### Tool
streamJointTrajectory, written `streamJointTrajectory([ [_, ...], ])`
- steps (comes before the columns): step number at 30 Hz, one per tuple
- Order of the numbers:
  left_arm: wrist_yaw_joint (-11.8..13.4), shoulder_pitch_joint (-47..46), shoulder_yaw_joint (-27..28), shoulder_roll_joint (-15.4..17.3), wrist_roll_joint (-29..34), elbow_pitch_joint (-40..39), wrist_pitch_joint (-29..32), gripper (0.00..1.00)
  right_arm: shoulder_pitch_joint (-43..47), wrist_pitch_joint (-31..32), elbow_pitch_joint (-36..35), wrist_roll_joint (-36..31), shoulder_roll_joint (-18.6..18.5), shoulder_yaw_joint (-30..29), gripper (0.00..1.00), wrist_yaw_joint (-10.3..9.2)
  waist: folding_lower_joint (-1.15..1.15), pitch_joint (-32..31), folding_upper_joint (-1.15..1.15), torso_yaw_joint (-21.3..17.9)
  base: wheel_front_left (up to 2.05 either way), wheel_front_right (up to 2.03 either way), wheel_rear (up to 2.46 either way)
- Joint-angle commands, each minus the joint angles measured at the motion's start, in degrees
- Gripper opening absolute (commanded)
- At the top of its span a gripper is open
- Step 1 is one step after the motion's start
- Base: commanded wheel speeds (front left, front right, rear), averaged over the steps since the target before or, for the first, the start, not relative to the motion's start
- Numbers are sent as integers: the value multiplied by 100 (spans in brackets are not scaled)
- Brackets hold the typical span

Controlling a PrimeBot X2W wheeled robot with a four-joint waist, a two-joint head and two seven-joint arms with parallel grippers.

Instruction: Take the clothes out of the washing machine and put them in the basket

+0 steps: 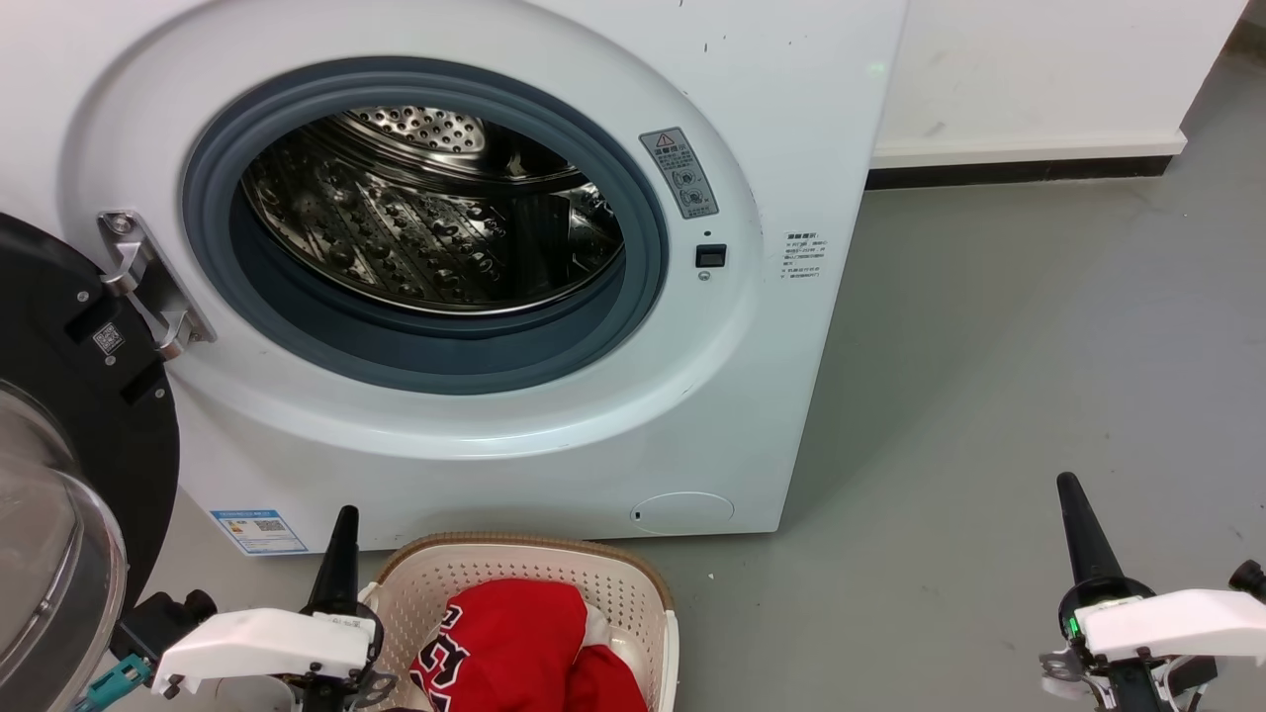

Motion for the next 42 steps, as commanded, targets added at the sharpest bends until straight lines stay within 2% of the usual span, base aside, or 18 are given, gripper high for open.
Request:
streamJointTrajectory([
  [1, -41, -164, 40, 1, -176, -23, 41, 0, -155, 42, -14, 190, -4, -13, 0, -1, 0, -2, 0, 1, 0, 0, 0],
  [42, -206, -311, 173, -11, -2291, 63, 551, 0, -378, 561, 209, 2330, -3, -67, 0, -3, 0, -60, 0, 25, 0, 0, 0],
])
